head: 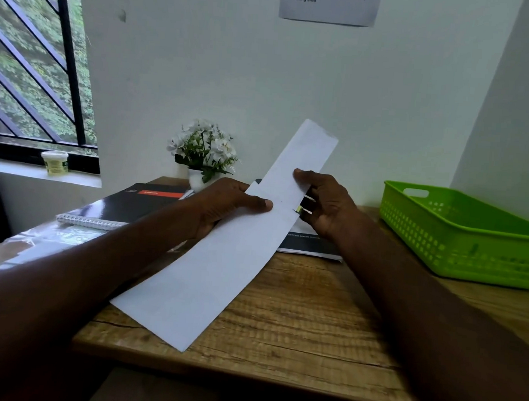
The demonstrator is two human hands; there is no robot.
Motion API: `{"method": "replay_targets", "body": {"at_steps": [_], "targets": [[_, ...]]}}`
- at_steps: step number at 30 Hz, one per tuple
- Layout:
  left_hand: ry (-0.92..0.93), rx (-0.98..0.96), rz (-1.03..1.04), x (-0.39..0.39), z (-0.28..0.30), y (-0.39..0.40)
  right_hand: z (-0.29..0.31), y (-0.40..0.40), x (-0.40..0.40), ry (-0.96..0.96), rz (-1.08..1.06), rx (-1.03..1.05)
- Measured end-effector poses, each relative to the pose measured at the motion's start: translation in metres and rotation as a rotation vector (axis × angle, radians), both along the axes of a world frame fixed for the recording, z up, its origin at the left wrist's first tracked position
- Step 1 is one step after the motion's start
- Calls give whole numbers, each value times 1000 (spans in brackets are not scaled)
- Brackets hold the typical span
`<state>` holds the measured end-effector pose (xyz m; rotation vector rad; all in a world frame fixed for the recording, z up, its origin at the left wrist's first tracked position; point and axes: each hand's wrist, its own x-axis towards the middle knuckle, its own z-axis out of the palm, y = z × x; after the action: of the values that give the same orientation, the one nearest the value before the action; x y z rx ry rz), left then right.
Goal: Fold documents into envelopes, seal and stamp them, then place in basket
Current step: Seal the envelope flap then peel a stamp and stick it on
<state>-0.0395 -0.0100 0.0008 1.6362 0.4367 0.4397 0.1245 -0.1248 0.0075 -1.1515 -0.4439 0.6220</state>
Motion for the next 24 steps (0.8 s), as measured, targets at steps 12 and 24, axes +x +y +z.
{"method": "replay_targets", "body": {"at_steps": [12,24], "targets": [[22,6,44,0,0,-1,-2,-3,6,-66,35,-146],[14,-17,54,0,1,-2,3,-8,7,-150,64,-193]]}}
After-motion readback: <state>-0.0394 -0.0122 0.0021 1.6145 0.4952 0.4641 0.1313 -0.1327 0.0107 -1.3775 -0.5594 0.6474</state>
